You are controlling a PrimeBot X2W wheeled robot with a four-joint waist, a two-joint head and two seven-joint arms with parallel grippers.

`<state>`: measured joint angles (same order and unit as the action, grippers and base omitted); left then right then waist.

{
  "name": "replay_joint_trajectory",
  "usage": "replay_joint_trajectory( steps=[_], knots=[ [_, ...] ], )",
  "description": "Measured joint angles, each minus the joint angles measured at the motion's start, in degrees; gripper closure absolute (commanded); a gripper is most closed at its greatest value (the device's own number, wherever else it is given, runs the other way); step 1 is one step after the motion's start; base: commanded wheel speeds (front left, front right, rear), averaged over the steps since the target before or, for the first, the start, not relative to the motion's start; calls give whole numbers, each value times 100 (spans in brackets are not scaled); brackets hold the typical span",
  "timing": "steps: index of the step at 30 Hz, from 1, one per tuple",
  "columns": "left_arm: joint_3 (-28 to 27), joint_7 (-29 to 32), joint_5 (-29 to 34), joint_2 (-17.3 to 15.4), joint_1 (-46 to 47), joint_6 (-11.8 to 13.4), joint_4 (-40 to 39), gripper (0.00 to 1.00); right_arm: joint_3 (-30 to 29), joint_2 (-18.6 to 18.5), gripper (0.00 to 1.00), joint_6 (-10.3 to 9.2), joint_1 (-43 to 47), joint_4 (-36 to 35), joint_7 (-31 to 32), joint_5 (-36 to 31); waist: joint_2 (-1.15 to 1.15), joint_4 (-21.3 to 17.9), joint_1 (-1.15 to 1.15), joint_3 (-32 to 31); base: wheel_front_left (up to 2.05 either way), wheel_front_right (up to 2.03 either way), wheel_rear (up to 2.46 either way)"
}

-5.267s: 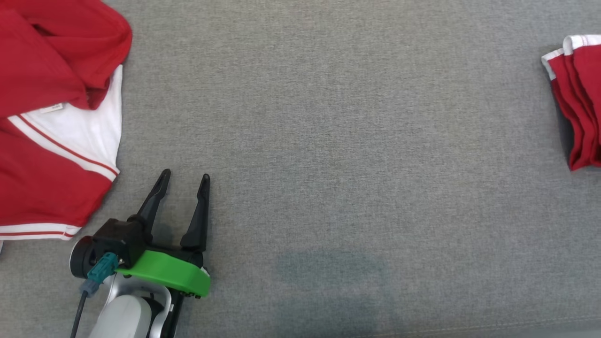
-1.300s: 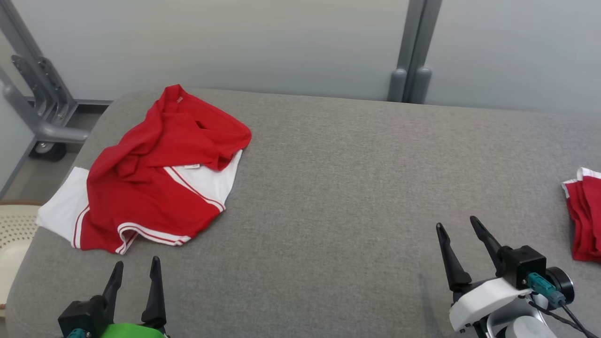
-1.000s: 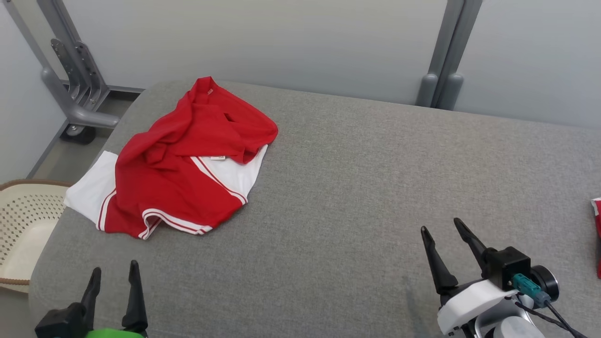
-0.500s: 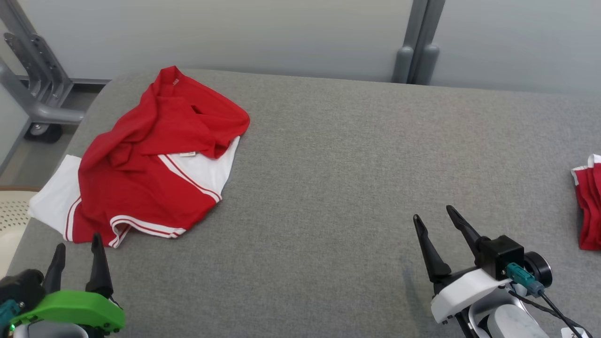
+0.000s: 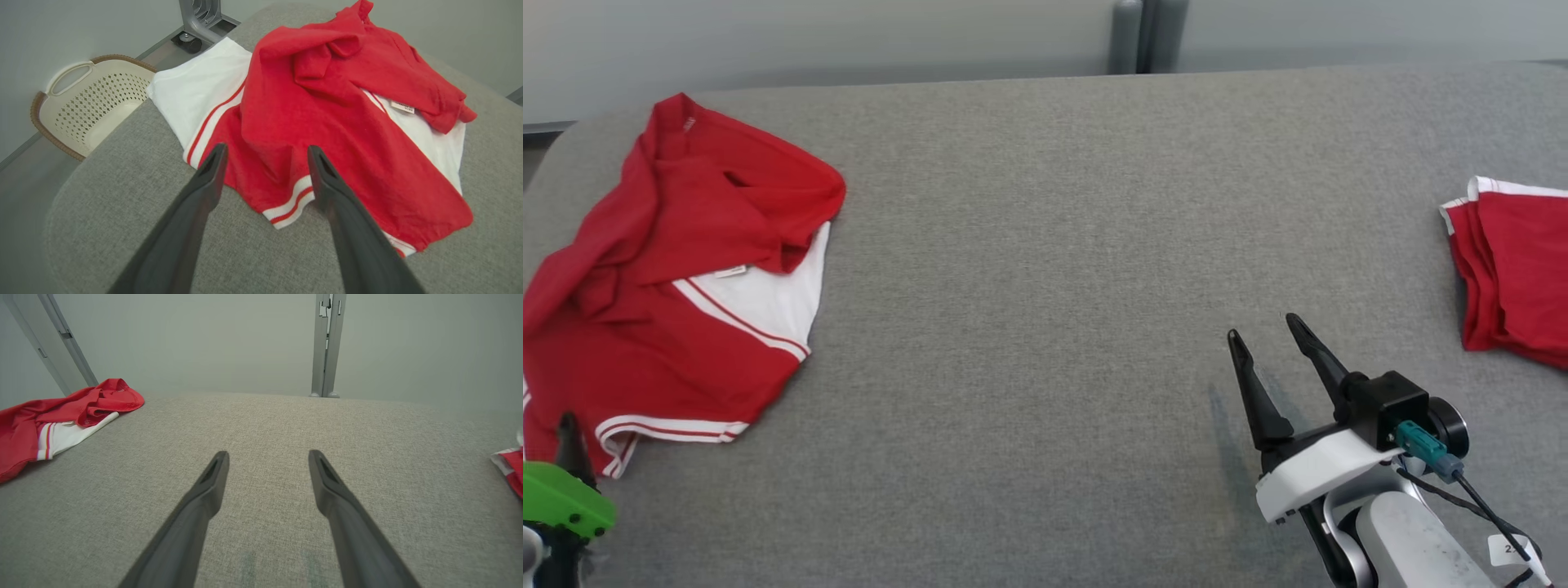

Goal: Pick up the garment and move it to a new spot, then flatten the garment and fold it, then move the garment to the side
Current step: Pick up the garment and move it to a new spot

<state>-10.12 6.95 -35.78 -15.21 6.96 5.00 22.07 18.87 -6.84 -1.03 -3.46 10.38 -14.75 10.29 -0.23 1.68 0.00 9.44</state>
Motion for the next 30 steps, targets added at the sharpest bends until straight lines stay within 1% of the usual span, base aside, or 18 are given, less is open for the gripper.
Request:
replay_joint_trajectory(
  steps=[3, 7, 11, 13, 15, 18, 19, 20, 21, 25, 27, 30],
  knots=[
    [-123, 221, -283, 9, 201, 10, 172, 0, -16, 14, 0, 3, -51, 8, 0, -1, 0, -204, 0, 140, 0, 0, 0],
    [-94, 445, -245, -48, 383, 38, 392, 0, -71, 56, 0, 51, -133, 13, 0, -1, 0, -442, 0, 329, 0, 0, 0],
    [10, 644, -111, -85, 441, 55, 724, 0, -186, 103, 0, 48, -207, 22, 0, 0, 0, -621, 0, 501, 0, 0, 0],
    [24, 660, -94, -91, 469, 59, 791, 0, -209, 101, 0, 48, -207, 26, 0, -1, 0, -653, 0, 536, 0, 0, 0],
    [18, 671, -62, -208, 569, 83, 907, 0, -231, 102, 0, 49, -207, 46, 0, -1, 0, -723, 0, 616, 0, 0, 0],
    [16, 689, -58, -210, 637, 108, 942, 0, -248, 105, 0, 49, -213, 59, 0, -2, 0, -743, 0, 647, 0, 0, 0],
    [42, 693, -49, -205, 668, 108, 965, 36, -281, 104, 0, 49, -213, 65, 0, -2, 0, -740, 0, 653, 0, 0, 0],
    [75, 714, -27, -201, 722, 108, 1002, 65, -330, 102, 0, 48, -213, 66, 0, -2, 0, -726, 0, 658, 0, 0, 0],
    [92, 714, -18, -196, 766, 108, 1034, 100, -357, 99, 0, 49, -214, 68, 0, -2, 0, -706, 0, 660, 0, 0, 0],
    [221, 771, -18, -164, 904, 93, 1061, 100, -358, 105, 0, 52, -215, 93, 0, -35, 0, -612, 0, 664, 0, 0, 0],
    [285, 768, -18, -154, 976, 26, 1050, 100, -360, 107, 0, 54, -215, 111, 0, -36, 0, -566, 0, 665, 0, 0, 0],
    [437, 702, 64, -143, 1123, -192, 894, 100, -364, 114, 0, 103, -217, 133, 0, -37, 0, -499, 0, 655, 0, 0, 0]
  ],
)
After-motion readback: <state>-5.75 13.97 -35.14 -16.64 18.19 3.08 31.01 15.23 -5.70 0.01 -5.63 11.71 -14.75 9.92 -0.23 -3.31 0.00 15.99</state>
